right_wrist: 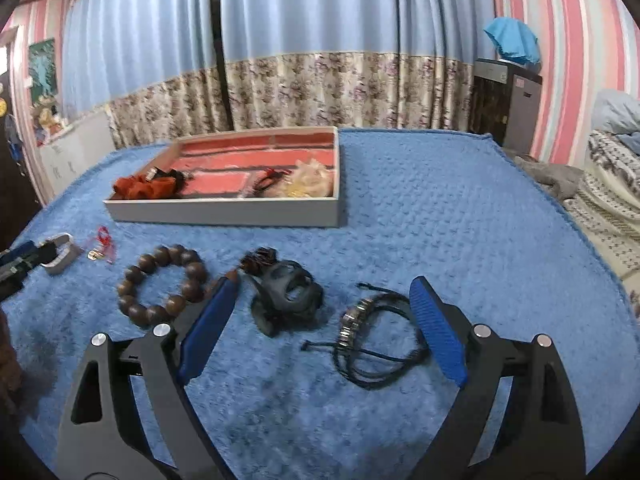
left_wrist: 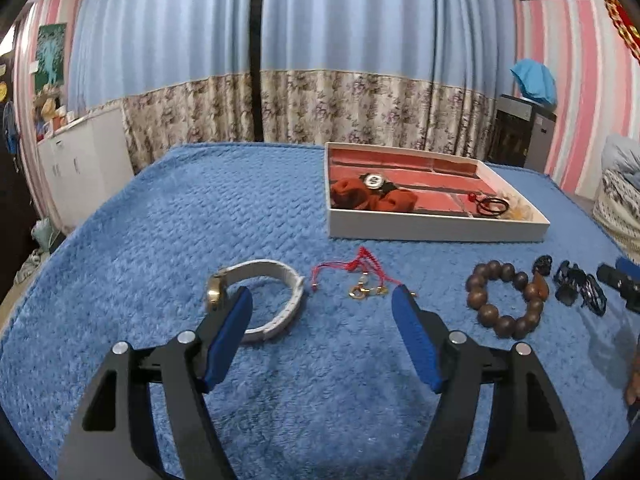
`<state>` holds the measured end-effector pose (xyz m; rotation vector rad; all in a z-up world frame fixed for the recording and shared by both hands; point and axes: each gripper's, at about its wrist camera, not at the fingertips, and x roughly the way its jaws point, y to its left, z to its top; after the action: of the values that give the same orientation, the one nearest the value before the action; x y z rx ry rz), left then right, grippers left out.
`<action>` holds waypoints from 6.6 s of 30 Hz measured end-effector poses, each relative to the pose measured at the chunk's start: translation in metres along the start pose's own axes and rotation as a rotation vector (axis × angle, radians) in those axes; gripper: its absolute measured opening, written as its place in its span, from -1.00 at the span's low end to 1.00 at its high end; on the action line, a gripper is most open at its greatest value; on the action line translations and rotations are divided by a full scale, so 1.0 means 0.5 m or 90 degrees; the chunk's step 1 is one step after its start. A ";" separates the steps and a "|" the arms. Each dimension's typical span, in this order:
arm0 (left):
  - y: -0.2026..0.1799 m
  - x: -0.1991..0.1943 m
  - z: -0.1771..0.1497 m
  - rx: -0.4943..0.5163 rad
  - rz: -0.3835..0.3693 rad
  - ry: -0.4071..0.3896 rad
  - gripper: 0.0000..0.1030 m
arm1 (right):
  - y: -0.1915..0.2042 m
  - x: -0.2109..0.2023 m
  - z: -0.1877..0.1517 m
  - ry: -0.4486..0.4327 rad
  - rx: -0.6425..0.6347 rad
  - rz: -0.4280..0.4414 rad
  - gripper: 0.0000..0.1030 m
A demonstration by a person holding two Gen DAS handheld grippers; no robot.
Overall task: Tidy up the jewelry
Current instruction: 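Withdraw both tools and move toward the red string bracelet and black claw clip, then grasp the red string bracelet with the left tool while the right tool grasps the black claw clip, then carry the red string bracelet and claw clip with both tools into the tray, then open both tools to release the string bracelet and claw clip in the tray, then withdraw both tools from the tray toward the remaining jewelry, then move the left tool to the white watch while the right tool approaches the leather bracelet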
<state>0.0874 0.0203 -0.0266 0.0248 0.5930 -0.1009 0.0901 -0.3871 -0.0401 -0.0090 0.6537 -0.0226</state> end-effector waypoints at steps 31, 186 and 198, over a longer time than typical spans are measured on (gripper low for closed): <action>-0.056 0.069 0.033 0.039 -0.019 0.059 0.38 | 0.054 0.074 0.036 0.055 -0.047 0.054 0.34; 0.062 -0.017 0.017 0.018 0.034 0.035 0.23 | -0.047 -0.017 0.015 0.058 -0.043 0.047 0.53; 0.034 0.045 0.015 0.054 0.007 0.068 0.23 | -0.046 0.068 -0.017 0.139 -0.053 0.034 -0.06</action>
<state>0.1121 0.0346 -0.0330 0.1162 0.6950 -0.1145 0.1115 -0.4108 -0.0672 -0.0708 0.8721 0.0563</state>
